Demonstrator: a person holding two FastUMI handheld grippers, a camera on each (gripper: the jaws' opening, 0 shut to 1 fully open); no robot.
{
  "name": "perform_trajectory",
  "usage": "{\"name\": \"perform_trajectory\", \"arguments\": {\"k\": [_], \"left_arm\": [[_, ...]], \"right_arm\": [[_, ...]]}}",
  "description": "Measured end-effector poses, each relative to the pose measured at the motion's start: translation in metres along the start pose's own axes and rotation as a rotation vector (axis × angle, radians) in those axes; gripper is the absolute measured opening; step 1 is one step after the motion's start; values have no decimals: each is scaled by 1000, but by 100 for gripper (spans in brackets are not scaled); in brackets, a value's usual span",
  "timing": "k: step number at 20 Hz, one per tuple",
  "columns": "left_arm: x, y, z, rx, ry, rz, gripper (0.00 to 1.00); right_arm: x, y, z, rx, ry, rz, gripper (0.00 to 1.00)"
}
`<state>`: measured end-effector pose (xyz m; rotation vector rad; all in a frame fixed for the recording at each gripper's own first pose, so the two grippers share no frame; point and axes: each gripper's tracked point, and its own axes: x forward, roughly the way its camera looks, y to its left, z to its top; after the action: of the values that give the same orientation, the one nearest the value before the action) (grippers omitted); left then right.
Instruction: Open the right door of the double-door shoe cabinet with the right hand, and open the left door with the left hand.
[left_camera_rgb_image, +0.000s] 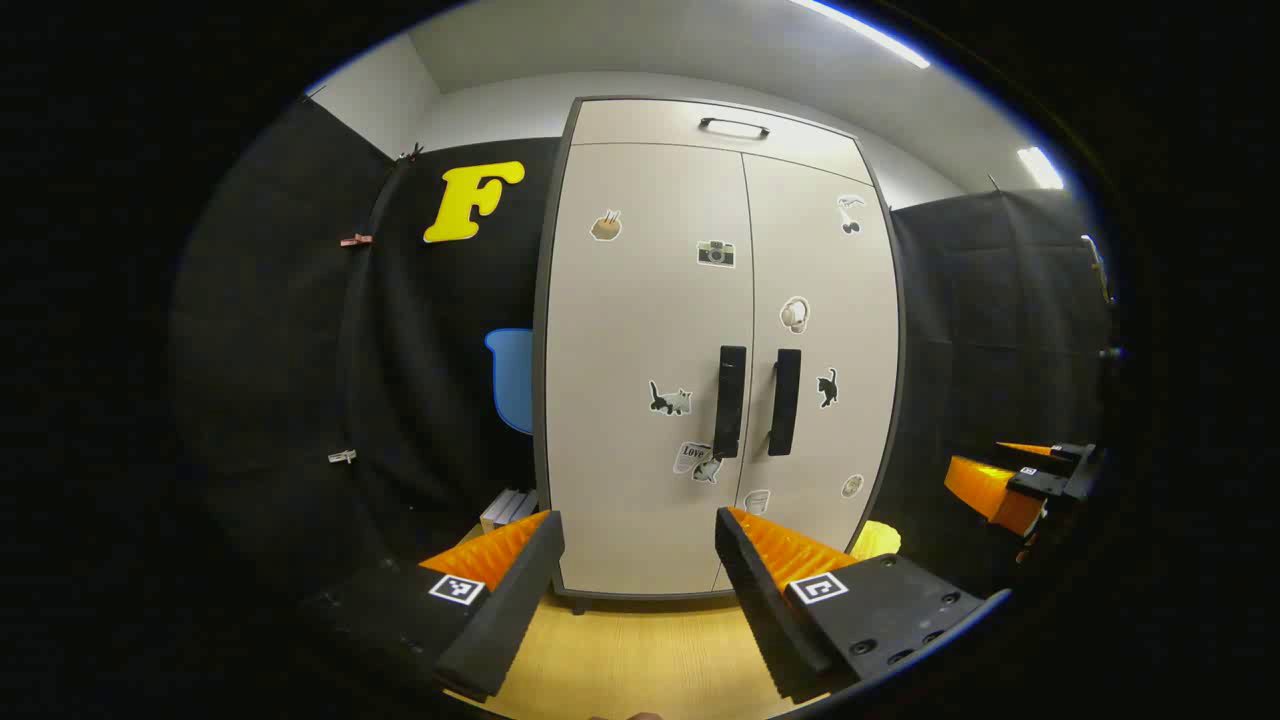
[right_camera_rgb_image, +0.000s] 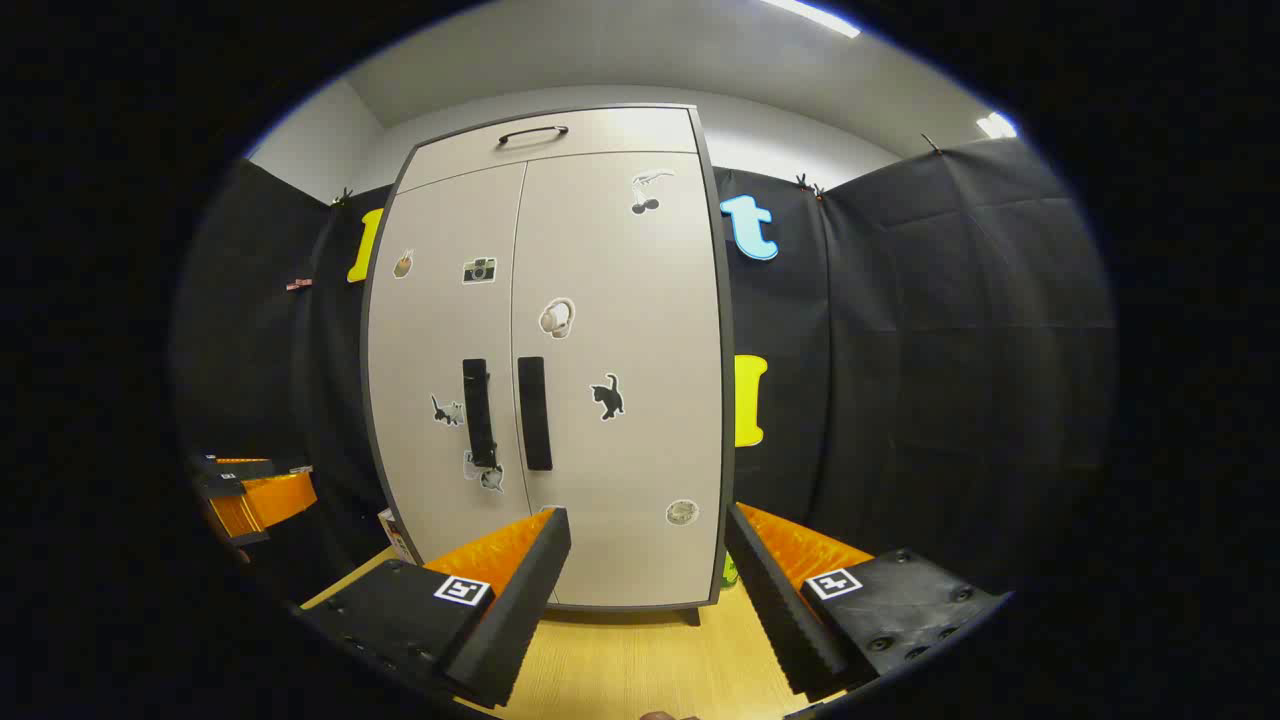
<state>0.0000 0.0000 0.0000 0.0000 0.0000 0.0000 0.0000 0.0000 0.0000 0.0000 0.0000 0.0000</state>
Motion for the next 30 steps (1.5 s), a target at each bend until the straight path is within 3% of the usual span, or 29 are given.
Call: {"name": "perform_trajectory", "arguments": {"k": [12, 30], "left_arm": [[1, 2, -12, 21, 7, 11, 95], [-9, 25, -19, 8, 16, 22, 95]], "right_arm": [[9, -2, -7, 0, 18, -5, 98], [10, 27, -3, -20, 30, 32, 98]]}}
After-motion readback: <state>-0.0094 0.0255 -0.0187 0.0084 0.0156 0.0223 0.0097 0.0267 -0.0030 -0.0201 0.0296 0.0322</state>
